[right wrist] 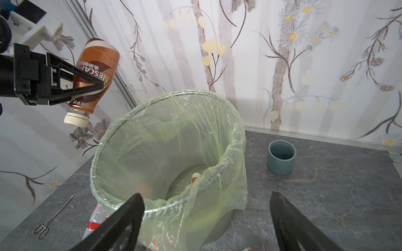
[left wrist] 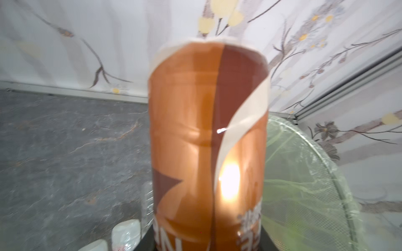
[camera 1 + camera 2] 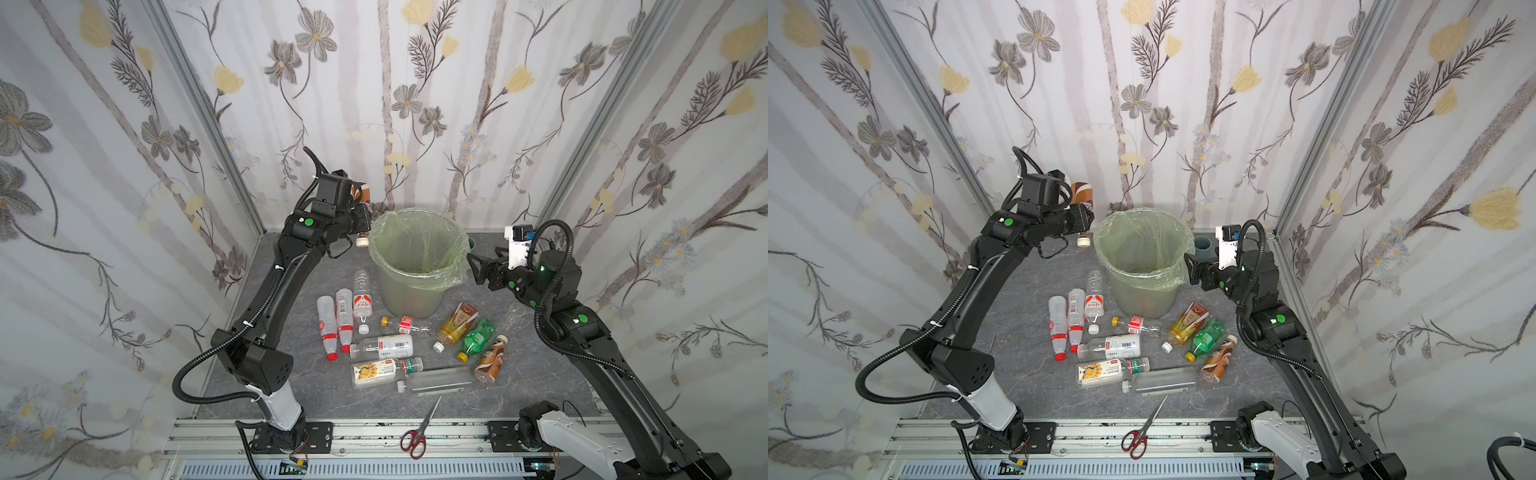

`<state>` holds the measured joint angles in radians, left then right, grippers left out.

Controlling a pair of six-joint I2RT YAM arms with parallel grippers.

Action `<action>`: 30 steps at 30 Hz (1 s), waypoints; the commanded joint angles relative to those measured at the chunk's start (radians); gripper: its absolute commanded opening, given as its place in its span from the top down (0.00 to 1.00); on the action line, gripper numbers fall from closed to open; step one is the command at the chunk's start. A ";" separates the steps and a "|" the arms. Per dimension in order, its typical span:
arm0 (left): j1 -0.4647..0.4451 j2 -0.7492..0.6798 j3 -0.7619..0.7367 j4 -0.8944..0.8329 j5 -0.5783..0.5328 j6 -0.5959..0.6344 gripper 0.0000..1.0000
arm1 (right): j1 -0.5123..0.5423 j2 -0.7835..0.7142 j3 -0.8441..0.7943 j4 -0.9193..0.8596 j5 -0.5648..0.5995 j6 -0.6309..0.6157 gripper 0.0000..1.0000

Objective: Put the plastic bottles in the bin
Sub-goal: 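Lift the brown bottle with the left gripper and carry it over the bin, then open the left gripper to drop the brown bottle into the bin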

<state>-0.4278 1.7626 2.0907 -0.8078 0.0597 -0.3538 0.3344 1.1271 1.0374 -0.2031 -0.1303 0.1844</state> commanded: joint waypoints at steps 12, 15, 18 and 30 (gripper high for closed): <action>-0.148 0.295 0.364 -0.194 0.113 0.120 0.56 | -0.070 -0.025 -0.094 -0.280 0.251 0.205 0.10; -0.174 0.303 0.335 -0.195 0.126 0.135 0.55 | -0.074 -0.033 -0.114 -0.290 0.250 0.218 0.10; -0.190 0.309 0.308 -0.197 0.120 0.141 0.53 | -0.074 -0.027 -0.127 -0.297 0.245 0.230 0.10; -0.203 0.289 0.246 -0.197 0.054 0.157 0.32 | -0.073 -0.013 -0.233 -0.329 0.248 0.317 0.11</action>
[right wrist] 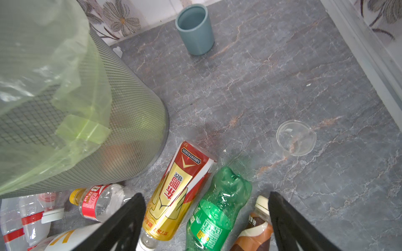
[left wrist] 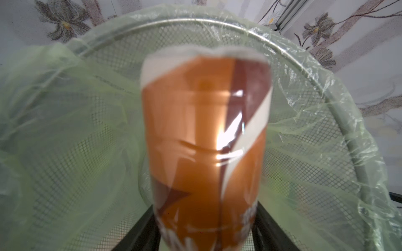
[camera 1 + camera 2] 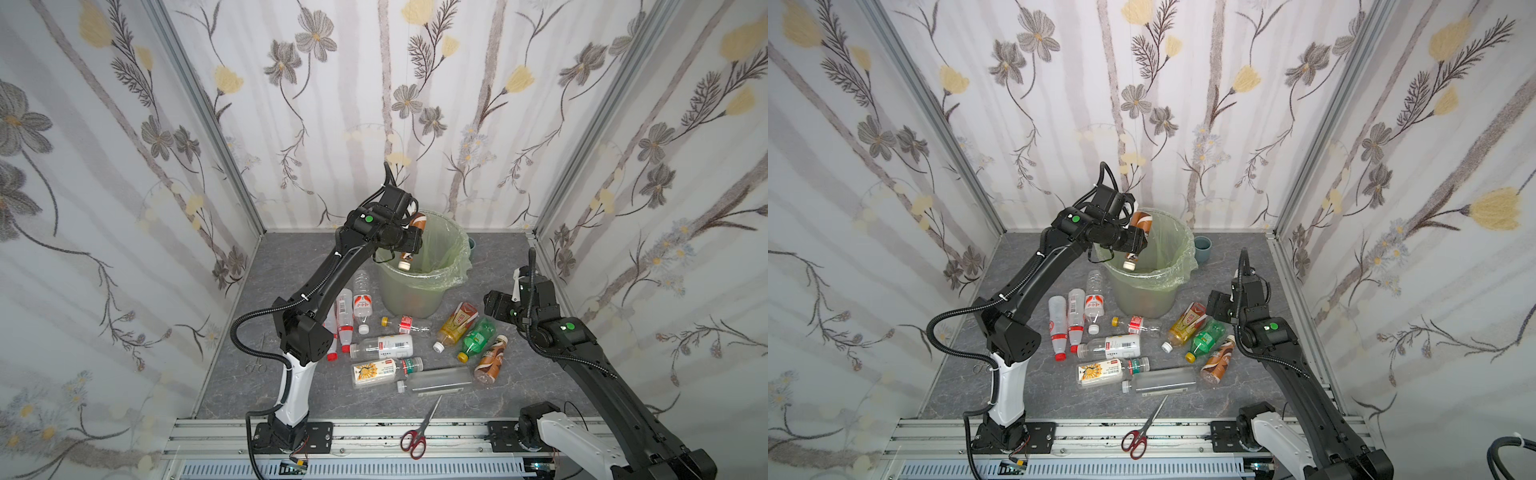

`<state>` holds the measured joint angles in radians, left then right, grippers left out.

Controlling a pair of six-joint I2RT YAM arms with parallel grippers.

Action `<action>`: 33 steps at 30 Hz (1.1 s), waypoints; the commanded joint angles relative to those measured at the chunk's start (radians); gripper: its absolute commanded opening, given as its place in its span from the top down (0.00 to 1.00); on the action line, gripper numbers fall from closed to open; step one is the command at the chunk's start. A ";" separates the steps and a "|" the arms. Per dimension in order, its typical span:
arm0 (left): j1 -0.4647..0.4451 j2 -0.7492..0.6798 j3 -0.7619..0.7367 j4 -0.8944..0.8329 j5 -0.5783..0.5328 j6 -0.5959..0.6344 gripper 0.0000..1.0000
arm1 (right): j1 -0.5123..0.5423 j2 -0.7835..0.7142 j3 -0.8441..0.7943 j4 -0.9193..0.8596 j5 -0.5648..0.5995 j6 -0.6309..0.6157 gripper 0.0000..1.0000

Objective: Put the plastic bottles in the bin
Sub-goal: 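Open the left gripper to drop the brown bottle into the bin, then withdraw the left gripper from the bin while the right gripper lowers toward the bottles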

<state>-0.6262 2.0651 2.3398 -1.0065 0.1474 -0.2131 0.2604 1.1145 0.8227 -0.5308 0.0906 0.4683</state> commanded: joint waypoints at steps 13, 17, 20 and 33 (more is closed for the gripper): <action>-0.009 -0.066 0.035 0.006 -0.185 0.061 0.00 | 0.000 0.008 -0.114 -0.002 0.022 0.085 0.11; -0.007 -0.112 -0.004 0.009 -0.273 0.067 0.00 | 0.000 0.015 -0.145 0.005 -0.013 0.133 0.11; 0.005 -0.155 -0.049 0.009 -0.329 0.063 0.00 | 0.000 0.012 -0.162 -0.008 -0.017 0.164 0.11; 0.220 -0.554 -0.601 0.267 -0.298 0.035 0.00 | 0.020 -0.037 -0.201 -0.136 -0.002 0.268 0.14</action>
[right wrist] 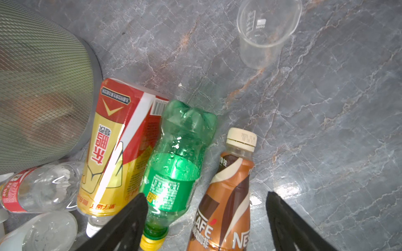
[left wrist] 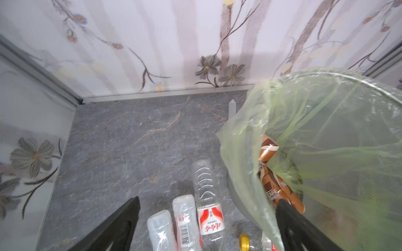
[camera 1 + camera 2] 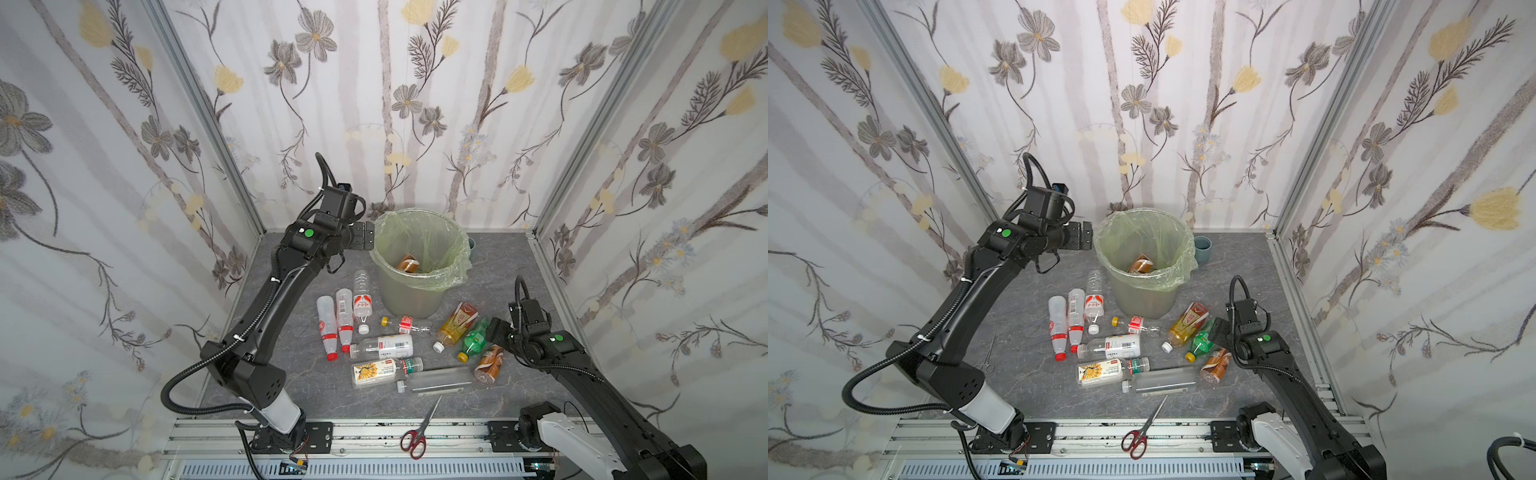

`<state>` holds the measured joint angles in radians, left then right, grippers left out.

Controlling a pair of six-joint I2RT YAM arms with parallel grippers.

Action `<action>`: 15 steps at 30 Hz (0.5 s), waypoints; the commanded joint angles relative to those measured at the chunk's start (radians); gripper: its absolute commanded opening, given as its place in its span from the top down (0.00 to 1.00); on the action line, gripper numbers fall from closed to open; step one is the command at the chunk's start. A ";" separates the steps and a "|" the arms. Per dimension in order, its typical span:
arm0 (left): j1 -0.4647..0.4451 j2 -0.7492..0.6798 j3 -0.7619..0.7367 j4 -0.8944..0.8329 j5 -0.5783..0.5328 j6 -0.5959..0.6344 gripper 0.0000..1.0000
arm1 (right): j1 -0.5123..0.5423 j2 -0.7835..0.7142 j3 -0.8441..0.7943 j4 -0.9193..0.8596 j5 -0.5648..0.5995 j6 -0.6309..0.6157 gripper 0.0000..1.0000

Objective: Put the plastic bottles in the bin
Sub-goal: 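Withdraw the left gripper from the bin while the right gripper lowers toward the bottles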

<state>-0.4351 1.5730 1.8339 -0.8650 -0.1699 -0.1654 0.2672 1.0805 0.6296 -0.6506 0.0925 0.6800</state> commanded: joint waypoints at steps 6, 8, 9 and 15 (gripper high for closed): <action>0.158 -0.244 -0.403 0.259 0.047 -0.044 0.00 | 0.078 -0.044 -0.047 -0.062 0.000 0.142 0.14; 0.185 -0.288 -0.471 0.283 0.037 -0.055 0.00 | 0.088 -0.062 -0.072 -0.069 -0.019 0.170 0.15; 0.195 -0.305 -0.495 0.294 0.038 -0.055 0.00 | 0.091 -0.067 -0.084 -0.068 -0.028 0.182 0.15; 0.229 -0.370 -0.606 0.348 0.019 -0.079 0.00 | 0.124 -0.062 -0.121 -0.062 -0.040 0.214 0.16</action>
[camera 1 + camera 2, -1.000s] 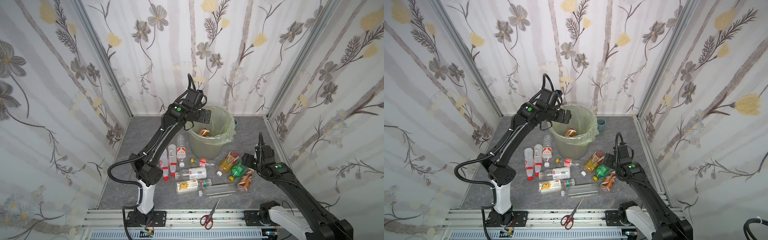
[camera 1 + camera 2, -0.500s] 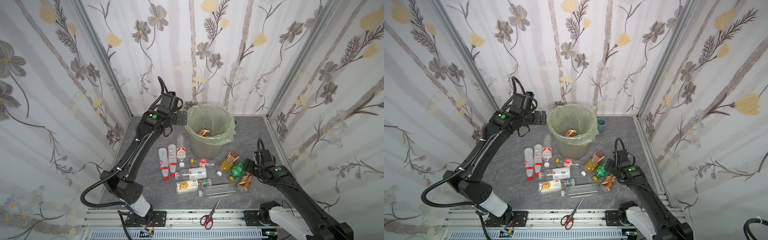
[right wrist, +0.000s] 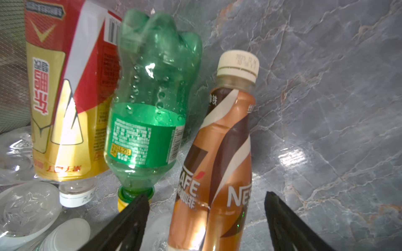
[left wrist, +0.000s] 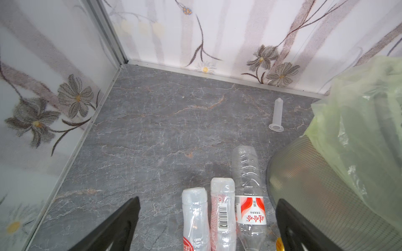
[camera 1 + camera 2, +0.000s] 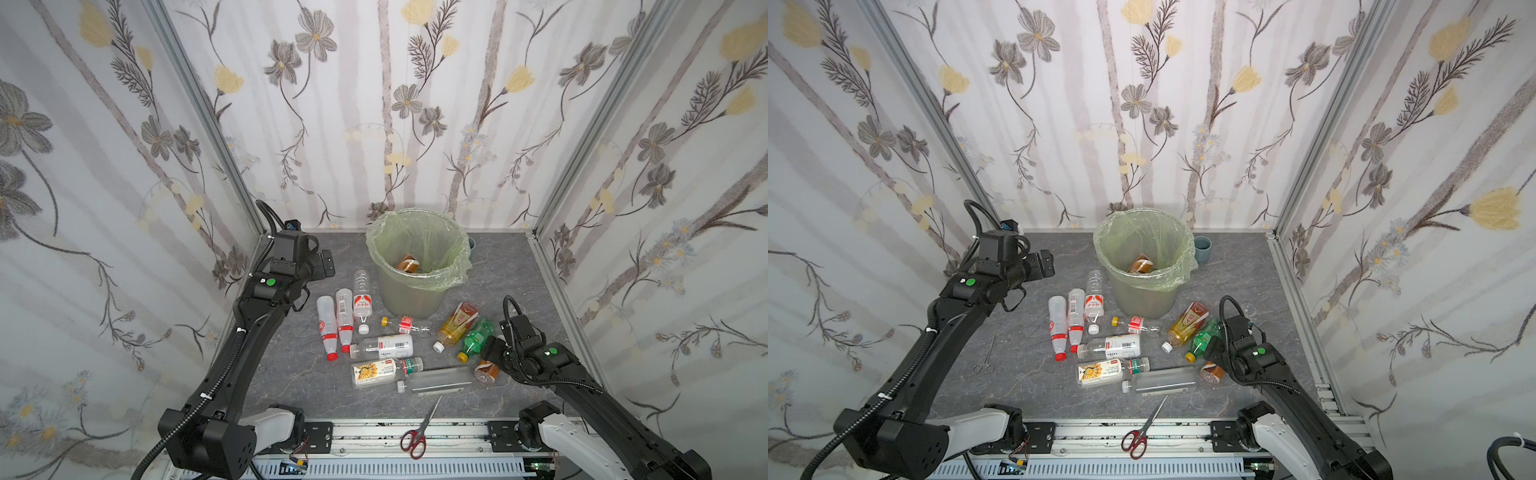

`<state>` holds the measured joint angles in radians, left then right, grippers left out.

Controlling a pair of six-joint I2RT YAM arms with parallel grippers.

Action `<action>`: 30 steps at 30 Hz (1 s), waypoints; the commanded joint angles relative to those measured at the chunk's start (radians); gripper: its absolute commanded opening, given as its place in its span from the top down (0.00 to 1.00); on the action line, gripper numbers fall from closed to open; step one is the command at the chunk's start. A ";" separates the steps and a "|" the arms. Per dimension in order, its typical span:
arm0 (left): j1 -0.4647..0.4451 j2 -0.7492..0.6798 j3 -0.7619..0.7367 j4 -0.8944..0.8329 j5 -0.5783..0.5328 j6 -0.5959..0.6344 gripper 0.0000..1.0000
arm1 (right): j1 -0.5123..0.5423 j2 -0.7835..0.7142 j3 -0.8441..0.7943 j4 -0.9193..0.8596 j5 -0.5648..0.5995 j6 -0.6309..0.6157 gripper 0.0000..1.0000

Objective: Put the plastic bottles in the bin
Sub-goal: 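Withdraw the left gripper from the bin while the right gripper lowers toward the bottles, then close the right gripper on the brown Nescafe bottle beside the green bottle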

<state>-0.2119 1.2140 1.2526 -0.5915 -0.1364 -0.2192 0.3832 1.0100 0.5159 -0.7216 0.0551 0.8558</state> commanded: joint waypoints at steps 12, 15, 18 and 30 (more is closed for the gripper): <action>0.026 -0.005 -0.065 0.096 0.035 -0.037 0.00 | 0.012 0.042 -0.050 0.063 -0.008 0.038 0.19; 0.032 -0.001 -0.073 0.095 0.051 -0.034 0.00 | 0.013 0.069 -0.061 0.092 -0.009 0.033 0.19; 0.034 -0.001 -0.089 0.098 0.050 -0.043 0.00 | 0.011 0.087 -0.073 0.126 -0.003 0.028 0.21; 0.046 -0.024 -0.113 0.108 0.041 -0.039 0.00 | 0.010 0.132 -0.102 0.181 0.021 0.006 0.39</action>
<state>-0.1688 1.1973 1.1404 -0.5121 -0.0887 -0.2588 0.3927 1.1446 0.4171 -0.5705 0.0532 0.8696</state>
